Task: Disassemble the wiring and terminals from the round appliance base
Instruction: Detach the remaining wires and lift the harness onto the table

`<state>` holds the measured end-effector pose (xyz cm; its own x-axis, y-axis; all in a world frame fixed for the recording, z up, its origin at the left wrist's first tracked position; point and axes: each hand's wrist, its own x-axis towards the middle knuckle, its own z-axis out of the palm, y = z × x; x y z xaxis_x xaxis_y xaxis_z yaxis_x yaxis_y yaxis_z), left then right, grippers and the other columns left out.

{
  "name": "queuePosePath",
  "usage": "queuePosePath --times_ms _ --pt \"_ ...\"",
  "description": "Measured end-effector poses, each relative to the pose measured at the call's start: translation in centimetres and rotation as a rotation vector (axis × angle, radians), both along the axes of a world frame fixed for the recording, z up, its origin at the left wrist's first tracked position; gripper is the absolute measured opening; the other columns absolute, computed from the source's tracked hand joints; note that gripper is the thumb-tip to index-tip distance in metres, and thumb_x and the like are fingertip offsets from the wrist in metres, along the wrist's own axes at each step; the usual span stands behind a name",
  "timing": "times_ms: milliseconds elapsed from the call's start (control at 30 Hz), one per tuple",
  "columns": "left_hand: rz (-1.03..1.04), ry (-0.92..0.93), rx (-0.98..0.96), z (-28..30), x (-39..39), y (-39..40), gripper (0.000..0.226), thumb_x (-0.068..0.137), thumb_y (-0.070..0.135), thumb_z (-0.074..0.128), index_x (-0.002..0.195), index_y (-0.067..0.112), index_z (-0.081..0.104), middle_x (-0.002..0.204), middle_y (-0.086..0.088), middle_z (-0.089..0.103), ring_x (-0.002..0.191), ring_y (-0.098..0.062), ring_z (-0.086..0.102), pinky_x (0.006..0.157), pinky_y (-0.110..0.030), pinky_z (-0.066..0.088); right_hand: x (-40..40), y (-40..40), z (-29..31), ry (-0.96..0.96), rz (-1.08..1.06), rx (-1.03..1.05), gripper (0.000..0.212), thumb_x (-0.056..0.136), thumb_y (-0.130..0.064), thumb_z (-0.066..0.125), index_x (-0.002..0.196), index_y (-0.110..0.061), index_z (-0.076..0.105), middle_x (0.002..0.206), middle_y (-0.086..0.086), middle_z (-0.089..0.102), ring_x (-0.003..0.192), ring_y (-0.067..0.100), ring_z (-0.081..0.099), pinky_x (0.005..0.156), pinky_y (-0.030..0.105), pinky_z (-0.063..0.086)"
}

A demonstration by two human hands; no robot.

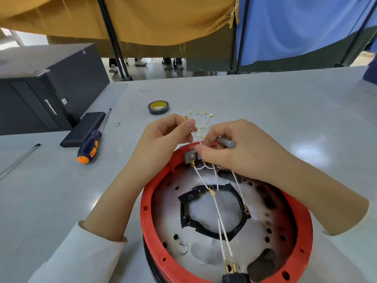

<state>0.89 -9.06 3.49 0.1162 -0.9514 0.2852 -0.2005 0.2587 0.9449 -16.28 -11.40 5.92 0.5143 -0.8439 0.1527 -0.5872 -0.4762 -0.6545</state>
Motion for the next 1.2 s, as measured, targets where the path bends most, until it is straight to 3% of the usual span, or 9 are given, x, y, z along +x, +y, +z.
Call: queuePosePath --times_ms 300,467,567,700,800,867,1000,1133,1200 --pt "0.109 0.033 0.019 -0.2 0.2 -0.4 0.027 0.093 0.03 0.055 0.071 0.024 0.068 0.067 0.009 0.064 0.07 -0.006 0.06 0.082 -0.031 0.052 -2.2 -1.3 0.4 -0.202 -0.047 -0.036 0.012 0.078 -0.035 0.066 0.069 -0.028 0.065 0.048 -0.012 0.057 0.04 0.002 0.05 0.048 0.015 0.039" --pt "0.114 -0.377 0.143 -0.9 0.0 0.0 0.019 0.092 0.041 0.052 0.083 0.031 0.065 0.08 0.02 0.065 0.071 0.003 0.057 0.065 -0.013 0.043 -2.4 -6.1 0.4 -0.23 -0.138 0.071 0.018 0.085 -0.027 0.068 0.068 -0.021 0.066 0.047 -0.009 0.048 0.037 0.002 0.039 0.042 0.014 0.035" --pt "0.075 -0.548 0.144 -0.8 -0.2 0.2 0.009 0.09 0.036 0.055 0.085 0.035 0.062 0.082 0.034 0.059 0.067 0.005 0.057 0.06 -0.012 0.043 -2.2 -9.5 -0.6 -0.068 -0.179 0.185 0.017 0.086 -0.025 0.067 0.072 -0.014 0.065 0.052 -0.002 0.048 0.033 0.005 0.034 0.036 0.013 0.029" --pt "0.084 -0.566 0.14 -0.7 -0.1 0.2 0.009 0.091 0.035 0.054 0.087 0.035 0.062 0.084 0.034 0.057 0.066 0.003 0.056 0.063 -0.015 0.043 -0.9 -12.4 -3.0 0.105 -0.133 0.214 0.015 0.085 -0.026 0.068 0.081 -0.011 0.068 0.057 0.002 0.052 0.041 0.011 0.037 0.04 0.02 0.03" --pt "0.085 -0.57 0.143 -0.8 -0.1 0.1 0.009 0.09 0.037 0.054 0.087 0.035 0.062 0.085 0.032 0.058 0.068 -0.001 0.057 0.067 -0.02 0.046 0.5 -13.5 -4.6 0.11 -0.118 0.201 0.016 0.084 -0.028 0.069 0.073 -0.016 0.065 0.05 -0.005 0.051 0.043 0.013 0.041 0.041 0.019 0.031" --pt "0.085 -0.566 0.143 -0.8 -0.2 0.0 0.009 0.09 0.037 0.054 0.087 0.035 0.062 0.084 0.03 0.059 0.066 -0.003 0.057 0.064 -0.024 0.048 1.3 -14.1 -5.5 0.095 -0.12 0.169 0.019 0.083 -0.026 0.07 0.067 -0.021 0.063 0.042 -0.012 0.049 0.05 0.011 0.045 0.052 0.021 0.037" --pt "0.087 -0.569 0.145 -0.8 -0.2 0.0 0.01 0.09 0.038 0.053 0.086 0.035 0.062 0.083 0.029 0.06 0.065 -0.003 0.057 0.063 -0.027 0.049 1.8 -14.5 -6.6 0.093 -0.129 0.115 0.017 0.083 -0.031 0.068 0.068 -0.025 0.062 0.055 -0.009 0.052 0.052 0.014 0.051 0.066 0.028 0.044" --pt "0.073 -0.558 0.161 -0.9 -0.1 0.0 0.01 0.09 0.038 0.052 0.087 0.036 0.062 0.082 0.028 0.06 0.066 -0.001 0.057 0.064 -0.023 0.049 0.9 -13.7 -5.8 0.084 -0.145 0.056 0.014 0.087 -0.035 0.063 0.077 -0.025 0.064 0.067 -0.011 0.056 0.07 0.014 0.058 0.072 0.03 0.046" --pt "0.063 -0.541 0.171 -0.9 0.0 -0.1 0.009 0.091 0.037 0.054 0.089 0.035 0.062 0.079 0.032 0.059 0.064 0.004 0.056 0.059 -0.015 0.046 0.2 -12.6 -4.6 0.035 -0.14 0.054 0.017 0.089 -0.036 0.059 0.078 -0.025 0.065 0.064 -0.01 0.056 0.066 0.01 0.055 0.066 0.027 0.043"
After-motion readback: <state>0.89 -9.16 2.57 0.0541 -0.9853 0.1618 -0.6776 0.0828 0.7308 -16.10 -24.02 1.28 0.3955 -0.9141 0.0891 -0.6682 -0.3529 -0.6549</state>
